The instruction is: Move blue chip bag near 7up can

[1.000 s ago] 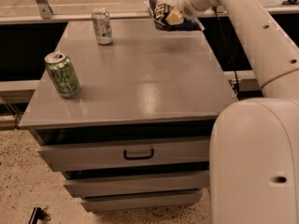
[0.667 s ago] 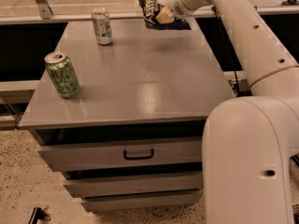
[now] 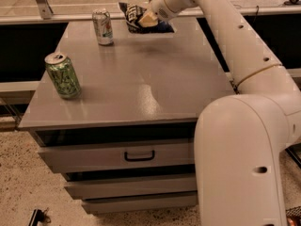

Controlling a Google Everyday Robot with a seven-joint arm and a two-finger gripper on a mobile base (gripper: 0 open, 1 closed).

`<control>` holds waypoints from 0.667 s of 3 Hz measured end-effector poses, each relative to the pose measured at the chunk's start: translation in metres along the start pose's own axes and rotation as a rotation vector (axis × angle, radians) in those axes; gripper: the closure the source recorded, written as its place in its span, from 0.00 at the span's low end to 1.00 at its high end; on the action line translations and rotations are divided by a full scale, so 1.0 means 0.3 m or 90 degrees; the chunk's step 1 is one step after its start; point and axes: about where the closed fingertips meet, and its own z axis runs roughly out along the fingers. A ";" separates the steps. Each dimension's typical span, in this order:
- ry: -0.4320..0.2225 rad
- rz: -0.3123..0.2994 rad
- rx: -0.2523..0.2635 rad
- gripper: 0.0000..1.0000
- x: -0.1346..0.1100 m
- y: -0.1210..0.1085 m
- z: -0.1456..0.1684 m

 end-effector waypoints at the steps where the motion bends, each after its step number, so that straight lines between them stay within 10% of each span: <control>1: -0.004 -0.005 -0.022 0.83 -0.032 0.048 0.048; 2: -0.003 -0.005 -0.024 0.59 -0.028 0.052 0.057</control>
Offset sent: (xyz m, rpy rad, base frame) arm -0.0030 0.0163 -0.0061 -0.0011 0.0135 0.0250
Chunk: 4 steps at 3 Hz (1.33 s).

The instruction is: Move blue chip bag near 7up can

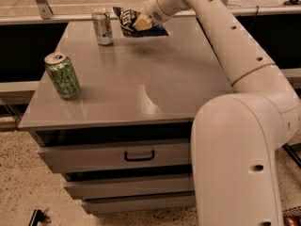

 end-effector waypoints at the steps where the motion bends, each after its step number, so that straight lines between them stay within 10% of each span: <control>1: 0.000 0.000 -0.004 0.37 0.001 0.007 0.013; 3: 0.001 0.000 -0.011 0.00 0.003 0.022 0.040; 4: 0.002 -0.002 -0.013 0.00 0.000 0.025 0.040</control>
Offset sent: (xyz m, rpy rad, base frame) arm 0.0003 0.0027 -0.0030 -0.0007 0.0040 0.0035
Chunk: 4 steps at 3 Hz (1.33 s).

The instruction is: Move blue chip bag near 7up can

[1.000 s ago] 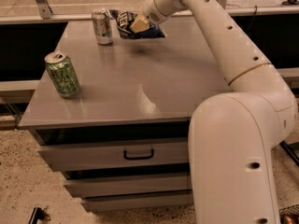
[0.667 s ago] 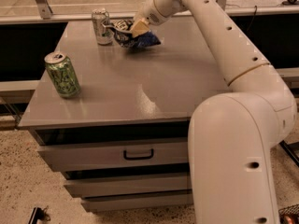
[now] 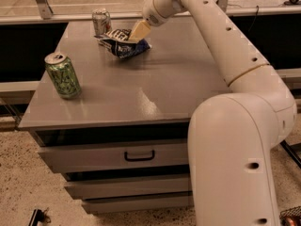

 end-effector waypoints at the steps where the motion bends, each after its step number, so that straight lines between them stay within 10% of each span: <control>1: 0.001 -0.015 0.005 0.00 -0.031 -0.006 -0.036; 4: -0.003 -0.031 -0.001 0.00 -0.069 -0.023 -0.148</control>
Offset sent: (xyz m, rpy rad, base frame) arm -0.0189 -0.0112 0.0564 -0.0406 -0.0770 0.0200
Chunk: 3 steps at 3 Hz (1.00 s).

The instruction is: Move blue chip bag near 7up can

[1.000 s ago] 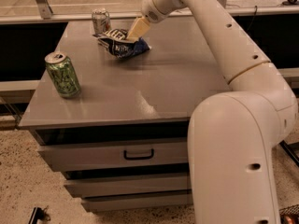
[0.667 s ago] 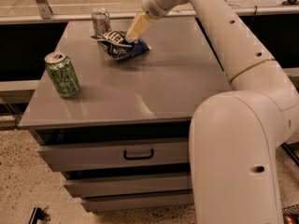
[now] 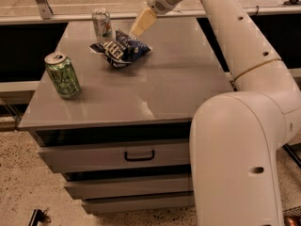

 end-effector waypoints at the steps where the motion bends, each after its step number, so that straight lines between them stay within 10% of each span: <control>1: -0.028 0.009 -0.022 0.00 0.015 0.004 -0.026; 3: -0.057 0.021 -0.029 0.00 0.017 -0.011 -0.064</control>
Offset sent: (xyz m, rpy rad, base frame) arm 0.0034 -0.0402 0.0311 0.1353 0.0306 0.0597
